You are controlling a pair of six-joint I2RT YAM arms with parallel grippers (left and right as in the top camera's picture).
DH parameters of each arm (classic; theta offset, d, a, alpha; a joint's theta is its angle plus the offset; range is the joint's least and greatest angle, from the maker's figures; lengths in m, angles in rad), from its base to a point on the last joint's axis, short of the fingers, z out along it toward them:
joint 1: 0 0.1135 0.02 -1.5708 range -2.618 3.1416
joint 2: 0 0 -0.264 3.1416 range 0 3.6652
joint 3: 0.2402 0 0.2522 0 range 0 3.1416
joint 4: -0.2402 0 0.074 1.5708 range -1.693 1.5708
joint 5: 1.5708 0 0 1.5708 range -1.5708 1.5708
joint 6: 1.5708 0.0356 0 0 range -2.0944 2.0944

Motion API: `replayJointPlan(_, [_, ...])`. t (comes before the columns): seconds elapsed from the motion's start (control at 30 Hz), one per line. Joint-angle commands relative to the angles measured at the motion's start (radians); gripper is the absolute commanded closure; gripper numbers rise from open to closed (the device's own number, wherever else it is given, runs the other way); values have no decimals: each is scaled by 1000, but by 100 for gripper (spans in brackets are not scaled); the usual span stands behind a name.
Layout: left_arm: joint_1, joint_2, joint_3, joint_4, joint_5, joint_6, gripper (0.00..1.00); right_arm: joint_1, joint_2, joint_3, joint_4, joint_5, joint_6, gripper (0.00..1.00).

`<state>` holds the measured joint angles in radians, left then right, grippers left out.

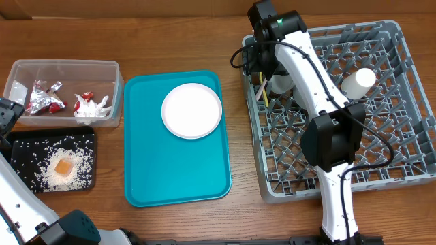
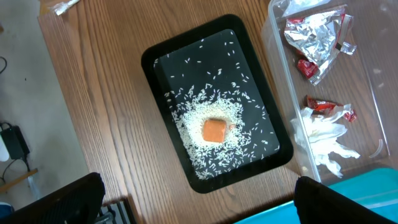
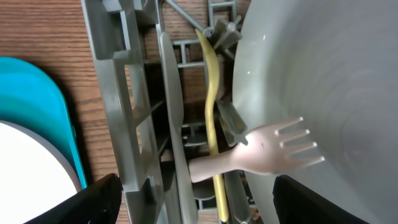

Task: Sort waste into correct bins and load items into the dishwasher rack
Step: 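Insert the fork handle-down into a rack slot with the right gripper, then release the fork and raise the right gripper out of the rack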

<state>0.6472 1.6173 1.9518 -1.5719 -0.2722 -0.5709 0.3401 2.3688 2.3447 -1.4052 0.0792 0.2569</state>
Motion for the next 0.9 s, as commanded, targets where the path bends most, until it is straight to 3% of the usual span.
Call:
replayJointPlan(0.0, [0, -7, 3, -1, 3, -13, 0, -3, 1, -3, 11, 11, 14, 19])
replayJointPlan(0.13, [0, -7, 3, -1, 3, -13, 0, -3, 1, -3, 2, 128, 116, 19])
replayJointPlan(0.37, [0, -7, 3, -1, 3, -13, 0, 1, 2, -3, 25, 138, 119, 19])
replayJointPlan(0.87, [0, -7, 3, -1, 3, -13, 0, 1, 21, -27, 101, 29, 129, 20])
